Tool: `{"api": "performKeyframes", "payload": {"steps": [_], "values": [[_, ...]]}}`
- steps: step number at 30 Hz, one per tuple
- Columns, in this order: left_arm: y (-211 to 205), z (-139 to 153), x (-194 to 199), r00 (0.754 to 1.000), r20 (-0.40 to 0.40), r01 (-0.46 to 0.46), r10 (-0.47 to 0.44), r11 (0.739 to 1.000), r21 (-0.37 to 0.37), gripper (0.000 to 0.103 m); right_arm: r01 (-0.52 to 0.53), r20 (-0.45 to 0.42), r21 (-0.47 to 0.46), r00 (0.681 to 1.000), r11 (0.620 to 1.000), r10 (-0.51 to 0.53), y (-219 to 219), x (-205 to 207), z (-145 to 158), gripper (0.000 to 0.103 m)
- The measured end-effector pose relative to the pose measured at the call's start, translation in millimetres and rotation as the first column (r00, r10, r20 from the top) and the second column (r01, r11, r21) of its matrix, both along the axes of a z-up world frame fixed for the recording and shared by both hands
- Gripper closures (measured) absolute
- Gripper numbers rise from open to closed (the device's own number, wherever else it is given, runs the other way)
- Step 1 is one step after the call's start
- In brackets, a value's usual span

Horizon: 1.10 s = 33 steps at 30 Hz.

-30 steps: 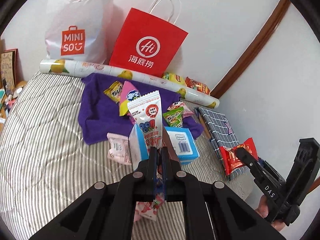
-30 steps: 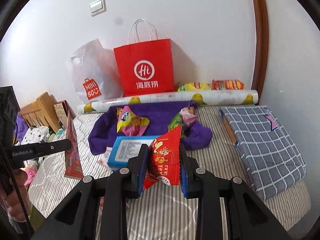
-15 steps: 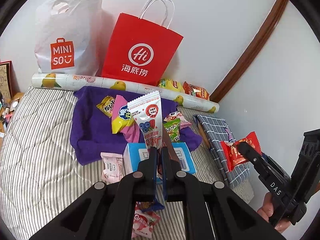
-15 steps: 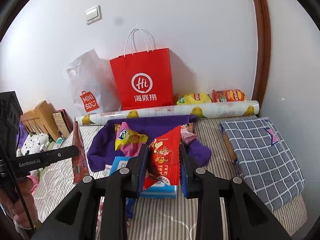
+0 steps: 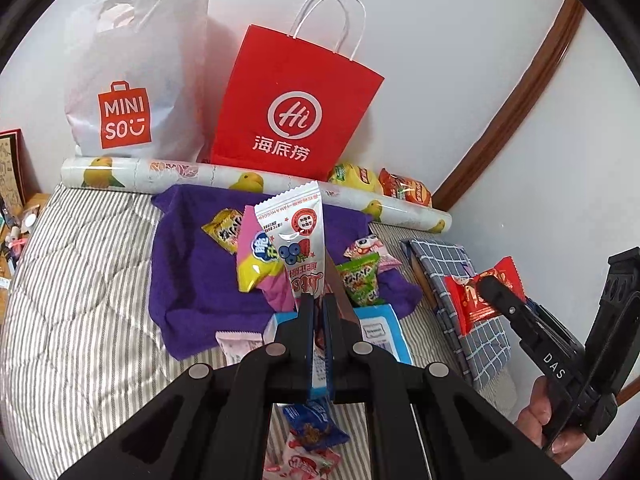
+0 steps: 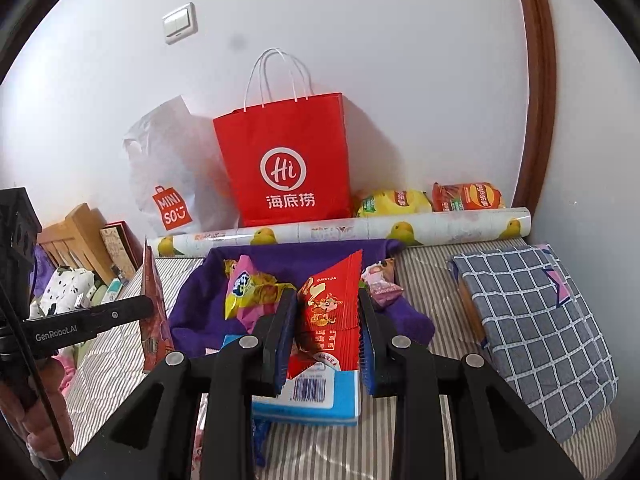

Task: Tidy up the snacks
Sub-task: 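Carry the red packet with the right tool while the left tool carries the white stick snack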

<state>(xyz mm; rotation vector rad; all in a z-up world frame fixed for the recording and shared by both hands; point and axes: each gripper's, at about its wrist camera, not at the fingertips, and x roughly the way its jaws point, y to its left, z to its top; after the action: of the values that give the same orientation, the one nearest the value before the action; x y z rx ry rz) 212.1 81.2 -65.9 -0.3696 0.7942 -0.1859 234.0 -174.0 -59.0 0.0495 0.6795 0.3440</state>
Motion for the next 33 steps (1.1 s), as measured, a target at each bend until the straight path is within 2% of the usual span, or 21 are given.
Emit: {"api": "performKeyframes", "payload": {"steps": [12, 25, 33], "values": [[20, -1, 33, 0.999, -0.006, -0.035, 0.035, 0.999, 0.005, 0.098, 0.003, -0.011, -0.015, 1.000, 1.000, -0.003, 14, 36, -8, 0.075], [33, -7, 73, 0.998, -0.026, -0.051, 0.052, 0.998, 0.025, 0.098, 0.000, -0.055, -0.009, 0.998, 1.000, 0.000, 31, 81, -32, 0.075], [39, -21, 97, 0.995, -0.055, -0.082, 0.084, 0.996, 0.028, 0.098, -0.014, -0.084, 0.003, 0.996, 1.000, 0.014, 46, 112, -46, 0.075]]}}
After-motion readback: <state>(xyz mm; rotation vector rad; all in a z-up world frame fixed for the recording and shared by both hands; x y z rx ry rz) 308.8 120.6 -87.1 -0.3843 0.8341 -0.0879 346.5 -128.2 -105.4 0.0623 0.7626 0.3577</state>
